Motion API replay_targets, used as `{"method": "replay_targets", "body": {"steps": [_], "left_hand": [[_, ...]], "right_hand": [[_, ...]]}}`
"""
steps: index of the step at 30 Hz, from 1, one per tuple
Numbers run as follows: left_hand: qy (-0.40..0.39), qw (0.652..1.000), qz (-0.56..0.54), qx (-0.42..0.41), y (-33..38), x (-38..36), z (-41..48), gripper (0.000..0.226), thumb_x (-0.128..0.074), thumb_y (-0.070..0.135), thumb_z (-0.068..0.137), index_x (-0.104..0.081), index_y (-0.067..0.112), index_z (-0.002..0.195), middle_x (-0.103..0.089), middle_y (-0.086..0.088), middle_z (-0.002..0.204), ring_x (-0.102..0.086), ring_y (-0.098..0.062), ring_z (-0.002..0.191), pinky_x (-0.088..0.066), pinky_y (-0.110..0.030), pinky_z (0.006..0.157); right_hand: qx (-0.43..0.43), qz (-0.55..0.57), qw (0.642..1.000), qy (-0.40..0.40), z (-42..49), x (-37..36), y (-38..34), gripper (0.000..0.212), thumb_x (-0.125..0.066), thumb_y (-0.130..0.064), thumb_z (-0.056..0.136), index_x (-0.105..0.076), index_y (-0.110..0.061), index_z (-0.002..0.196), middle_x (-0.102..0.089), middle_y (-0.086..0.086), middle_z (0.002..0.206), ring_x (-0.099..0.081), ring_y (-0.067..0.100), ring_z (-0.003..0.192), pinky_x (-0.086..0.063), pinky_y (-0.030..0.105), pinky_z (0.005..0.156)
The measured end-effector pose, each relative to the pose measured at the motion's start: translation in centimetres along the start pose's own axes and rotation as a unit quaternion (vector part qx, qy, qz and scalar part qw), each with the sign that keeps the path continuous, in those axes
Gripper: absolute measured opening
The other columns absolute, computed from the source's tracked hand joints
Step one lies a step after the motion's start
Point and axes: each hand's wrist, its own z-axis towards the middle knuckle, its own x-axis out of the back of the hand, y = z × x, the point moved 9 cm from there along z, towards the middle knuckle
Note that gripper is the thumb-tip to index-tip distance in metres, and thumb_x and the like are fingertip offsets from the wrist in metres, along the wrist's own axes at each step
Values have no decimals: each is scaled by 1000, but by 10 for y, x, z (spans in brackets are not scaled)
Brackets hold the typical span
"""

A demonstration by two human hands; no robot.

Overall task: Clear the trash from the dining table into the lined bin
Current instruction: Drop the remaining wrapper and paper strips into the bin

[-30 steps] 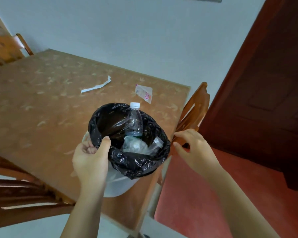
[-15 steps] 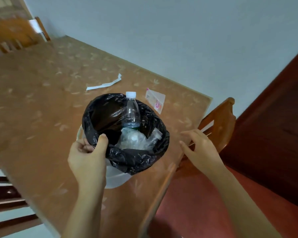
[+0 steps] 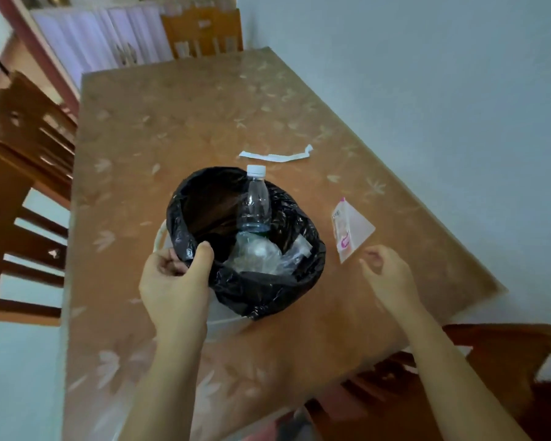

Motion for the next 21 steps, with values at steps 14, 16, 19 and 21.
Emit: {"method": "replay_targets", "body": {"steps": [14,16,19,21], "left_hand": [[70,995,73,9,-5,-10,-9,36,-68,33,71,-50,3,78,-50,-11,72,-47,-20,62,-40,-34,57],[71,995,72,14,-7,-8,-8,35,-68,32,73,-51,3,78,-50,-12,73,-46,-21,62,-40,-35,58],[72,994,84,13,-8,-3,-7,37,-68,34,73,-52,2,81,-52,-16,74,-47,-23,63,-40,-35,57],[69,993,90,15,-10,-1,-6,33,-68,34,74,-51,6,78,-52,-16,75,-47,-22,63,-40,-33,56]], "right_hand": [[-115,43,992,2,69,-49,50,24,-63,-20,80,-58,-8,99,-63,16,105,-59,32,90,-40,32,71],[-121,38,992,8,70,-51,53,20,-62,-19,80,-57,-8,96,-64,16,101,-58,31,87,-37,30,67],[-139,48,989,25,67,-54,55,14,-61,-16,80,-55,-8,90,-66,14,96,-56,28,79,-36,28,65],[-159,73,983,51,62,-54,54,9,-61,-15,80,-54,-10,84,-67,15,93,-52,23,73,-36,27,63]]}}
